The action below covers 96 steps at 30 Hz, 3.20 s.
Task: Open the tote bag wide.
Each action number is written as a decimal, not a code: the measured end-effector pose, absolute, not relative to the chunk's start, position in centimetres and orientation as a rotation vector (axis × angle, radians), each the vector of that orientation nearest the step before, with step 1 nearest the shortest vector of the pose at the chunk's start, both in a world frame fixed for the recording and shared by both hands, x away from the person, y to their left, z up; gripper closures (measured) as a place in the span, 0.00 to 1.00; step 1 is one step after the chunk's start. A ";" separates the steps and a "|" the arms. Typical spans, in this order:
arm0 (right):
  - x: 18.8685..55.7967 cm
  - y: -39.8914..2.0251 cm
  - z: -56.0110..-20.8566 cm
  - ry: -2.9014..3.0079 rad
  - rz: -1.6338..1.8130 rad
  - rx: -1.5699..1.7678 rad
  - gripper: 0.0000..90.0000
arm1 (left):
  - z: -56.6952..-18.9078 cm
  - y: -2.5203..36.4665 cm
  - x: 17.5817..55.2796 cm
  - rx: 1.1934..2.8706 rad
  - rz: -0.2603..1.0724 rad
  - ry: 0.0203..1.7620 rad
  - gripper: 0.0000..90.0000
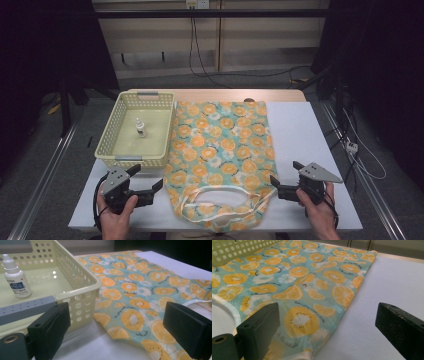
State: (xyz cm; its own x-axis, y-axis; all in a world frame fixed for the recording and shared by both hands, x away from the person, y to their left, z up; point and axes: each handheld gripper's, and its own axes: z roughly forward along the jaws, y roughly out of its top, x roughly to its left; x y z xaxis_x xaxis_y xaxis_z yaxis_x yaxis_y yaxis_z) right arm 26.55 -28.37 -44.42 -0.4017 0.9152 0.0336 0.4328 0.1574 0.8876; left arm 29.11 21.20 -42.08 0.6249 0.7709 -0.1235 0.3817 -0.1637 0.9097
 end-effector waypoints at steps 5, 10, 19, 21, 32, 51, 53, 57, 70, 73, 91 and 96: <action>26.5 -28.4 -44.4 1.924 1.178 1.270 0.07 | -42.2 21.2 29.2 1.804 0.457 0.952 0.08; 26.6 -28.3 -44.4 1.956 1.180 1.260 0.07 | -42.3 21.2 29.3 1.802 0.451 0.958 0.07; 26.7 -28.0 -44.0 2.042 1.188 1.263 0.08 | -42.4 21.2 29.3 1.808 0.450 0.967 0.07; 26.7 -27.8 -43.8 2.066 1.188 1.253 0.06 | -42.4 21.2 29.4 1.806 0.448 0.965 0.07; 27.0 -25.9 -43.1 2.214 1.203 1.181 0.06 | -42.4 21.3 29.2 1.812 0.444 0.960 0.07; 26.7 -19.7 -41.7 2.495 1.169 0.902 0.16 | -42.4 21.5 28.9 1.819 0.439 0.956 0.07; 26.6 -19.2 -41.7 2.516 1.178 0.879 0.16 | -42.4 21.4 28.9 1.820 0.438 0.957 0.07; 26.0 -17.9 -41.5 2.548 1.174 0.833 0.16 | -42.4 21.3 29.0 1.829 0.442 0.952 0.07; 25.4 -14.6 -42.5 2.722 1.117 0.635 0.34 | -42.4 21.4 29.0 1.836 0.437 0.947 0.07; 25.6 -14.5 -43.0 2.746 1.104 0.625 0.41 | -42.5 21.4 29.1 1.835 0.434 0.949 0.07; 26.8 -15.3 -42.7 2.717 1.219 0.661 1.00 | -42.5 21.4 29.1 1.834 0.435 0.952 0.07; 27.5 -15.7 -41.3 2.665 1.270 0.678 1.00 | -42.5 21.4 29.1 1.835 0.434 0.951 0.07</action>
